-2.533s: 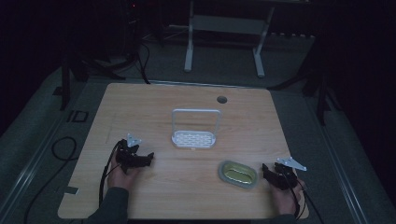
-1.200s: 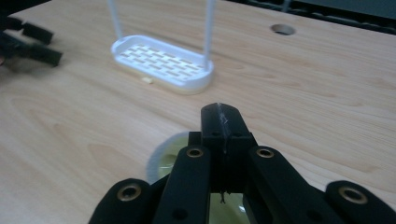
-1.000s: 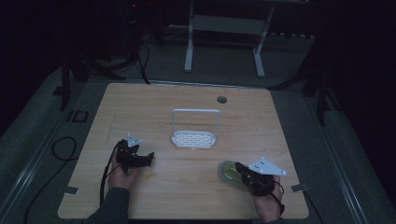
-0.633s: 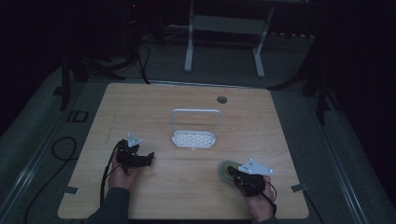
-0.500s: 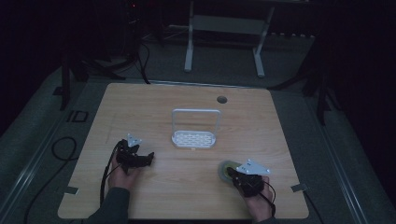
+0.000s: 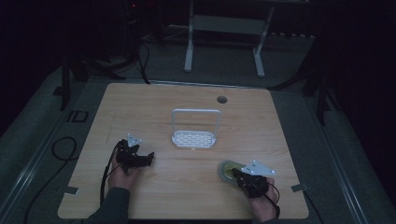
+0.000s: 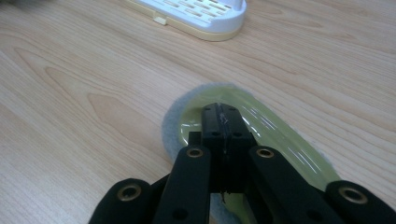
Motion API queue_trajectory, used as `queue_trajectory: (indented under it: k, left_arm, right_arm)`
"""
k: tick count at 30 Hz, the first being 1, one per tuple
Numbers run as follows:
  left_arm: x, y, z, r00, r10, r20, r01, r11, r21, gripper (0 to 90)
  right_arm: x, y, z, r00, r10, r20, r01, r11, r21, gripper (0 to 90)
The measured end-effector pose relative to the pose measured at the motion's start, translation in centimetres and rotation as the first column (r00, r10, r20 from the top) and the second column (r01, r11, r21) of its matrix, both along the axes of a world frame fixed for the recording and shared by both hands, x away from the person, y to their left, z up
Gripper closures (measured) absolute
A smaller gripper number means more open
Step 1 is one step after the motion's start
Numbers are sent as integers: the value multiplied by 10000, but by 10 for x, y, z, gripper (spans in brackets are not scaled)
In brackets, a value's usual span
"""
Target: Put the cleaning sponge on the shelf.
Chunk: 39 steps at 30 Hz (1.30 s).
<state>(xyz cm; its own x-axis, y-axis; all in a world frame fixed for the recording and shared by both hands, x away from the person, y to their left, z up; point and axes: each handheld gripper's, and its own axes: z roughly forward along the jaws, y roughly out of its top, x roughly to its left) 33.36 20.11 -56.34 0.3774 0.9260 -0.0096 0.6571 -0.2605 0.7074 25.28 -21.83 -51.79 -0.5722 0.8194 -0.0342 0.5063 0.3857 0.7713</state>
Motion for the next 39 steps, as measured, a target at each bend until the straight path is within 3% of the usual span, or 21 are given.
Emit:
queue_trajectory:
  k: [23, 33, 39]
  left_arm:
    - [0, 0, 0, 10000, 13, 1, -13, 10000, 4, 120]
    - [0, 0, 0, 10000, 13, 1, -13, 10000, 4, 119]
    - [0, 0, 0, 10000, 14, 2, -14, 10000, 3, 120]
  right_arm:
    - [1, -18, 3, 9990, -454, -13, 454, 9989, -66, 900]
    - [4, -24, 21, 9997, 238, -23, -238, 9994, 250, 870]
    - [13, -30, 32, 9991, 410, -142, -411, 9991, -75, 804]
